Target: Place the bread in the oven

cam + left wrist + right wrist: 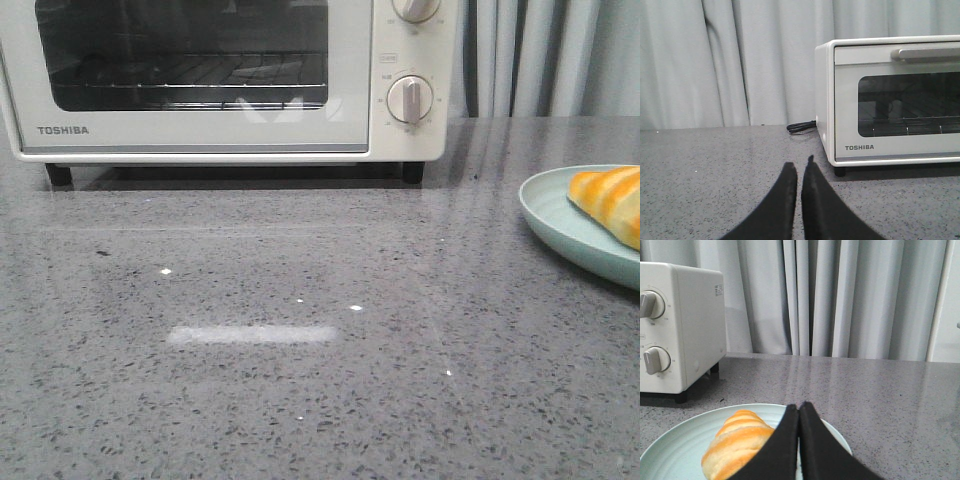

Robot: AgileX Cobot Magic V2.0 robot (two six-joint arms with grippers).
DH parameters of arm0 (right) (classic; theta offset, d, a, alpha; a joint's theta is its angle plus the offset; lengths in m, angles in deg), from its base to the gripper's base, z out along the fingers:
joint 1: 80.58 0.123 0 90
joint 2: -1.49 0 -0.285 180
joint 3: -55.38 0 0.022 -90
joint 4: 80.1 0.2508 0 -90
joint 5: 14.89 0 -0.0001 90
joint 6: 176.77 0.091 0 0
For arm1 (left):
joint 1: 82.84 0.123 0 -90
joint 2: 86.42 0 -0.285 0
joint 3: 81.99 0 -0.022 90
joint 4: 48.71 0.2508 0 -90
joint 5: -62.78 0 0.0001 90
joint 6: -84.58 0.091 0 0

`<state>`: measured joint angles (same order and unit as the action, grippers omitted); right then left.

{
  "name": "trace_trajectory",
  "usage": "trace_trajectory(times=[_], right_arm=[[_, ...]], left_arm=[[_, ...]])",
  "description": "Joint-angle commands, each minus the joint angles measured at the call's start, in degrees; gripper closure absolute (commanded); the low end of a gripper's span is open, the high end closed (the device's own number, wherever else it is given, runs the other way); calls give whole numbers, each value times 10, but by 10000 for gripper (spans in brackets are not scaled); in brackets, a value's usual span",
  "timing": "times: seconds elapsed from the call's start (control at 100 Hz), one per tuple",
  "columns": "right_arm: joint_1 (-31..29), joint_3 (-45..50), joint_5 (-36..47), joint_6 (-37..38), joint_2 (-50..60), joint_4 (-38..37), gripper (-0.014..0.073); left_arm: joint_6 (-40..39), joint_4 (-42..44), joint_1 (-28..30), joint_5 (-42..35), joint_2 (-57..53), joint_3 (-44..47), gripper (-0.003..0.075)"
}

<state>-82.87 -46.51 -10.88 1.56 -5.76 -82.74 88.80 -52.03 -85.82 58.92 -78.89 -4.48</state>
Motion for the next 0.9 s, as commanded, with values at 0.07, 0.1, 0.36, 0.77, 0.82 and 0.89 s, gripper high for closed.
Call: trace_trajectory(times=[0.07,0.1,0.36,0.77,0.82,0.89], right_arm=[[-1,6,47,3,13,-1,639],[-1,6,47,3,13,-1,639],[-1,6,47,3,13,-1,639],[-1,6,50,1,13,-17,639],[-1,4,67,1,13,-17,639],[-1,4,85,1,13,-17,639]], left_arm=[[-3,-5,-6,-41,-17,14,740],[-3,-5,-6,-41,-17,14,740],[-3,-5,-6,-41,-17,14,740],[-3,-5,-6,-44,-17,14,740],[-3,-5,-6,-48,-17,14,740],[-4,-23,-6,-53,-17,14,740]])
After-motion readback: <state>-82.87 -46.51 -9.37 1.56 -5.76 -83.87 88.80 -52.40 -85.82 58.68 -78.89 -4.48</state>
